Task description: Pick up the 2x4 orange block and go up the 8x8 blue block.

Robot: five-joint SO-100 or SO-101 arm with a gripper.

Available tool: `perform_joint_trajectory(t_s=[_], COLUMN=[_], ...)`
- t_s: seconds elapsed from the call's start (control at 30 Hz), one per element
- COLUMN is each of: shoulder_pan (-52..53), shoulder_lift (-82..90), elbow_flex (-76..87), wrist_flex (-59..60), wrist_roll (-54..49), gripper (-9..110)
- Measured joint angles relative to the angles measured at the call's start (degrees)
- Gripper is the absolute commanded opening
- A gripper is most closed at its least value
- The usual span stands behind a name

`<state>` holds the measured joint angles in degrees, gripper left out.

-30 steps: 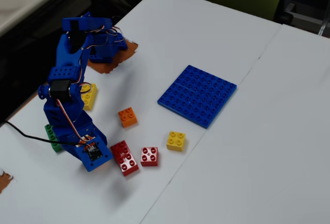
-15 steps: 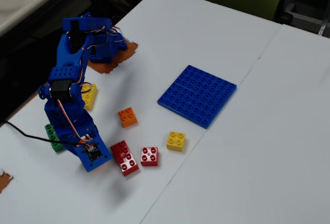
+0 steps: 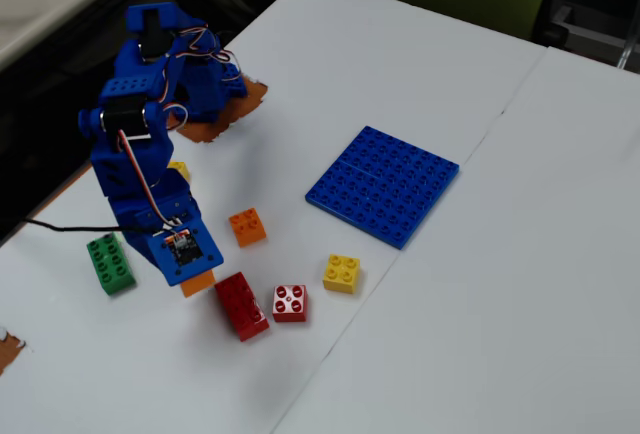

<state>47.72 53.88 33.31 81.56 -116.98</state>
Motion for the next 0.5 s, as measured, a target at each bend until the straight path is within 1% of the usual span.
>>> perform_joint_trajectory(t_s=[0.27, 0.5], shoulder_pan=[-10.3, -22.2], shoulder_lift=[9.5, 15.3], elbow_flex=[0.1, 5.1], wrist_flex=[5.0, 5.8], wrist_roll=[5.1, 9.8], gripper=[0, 0])
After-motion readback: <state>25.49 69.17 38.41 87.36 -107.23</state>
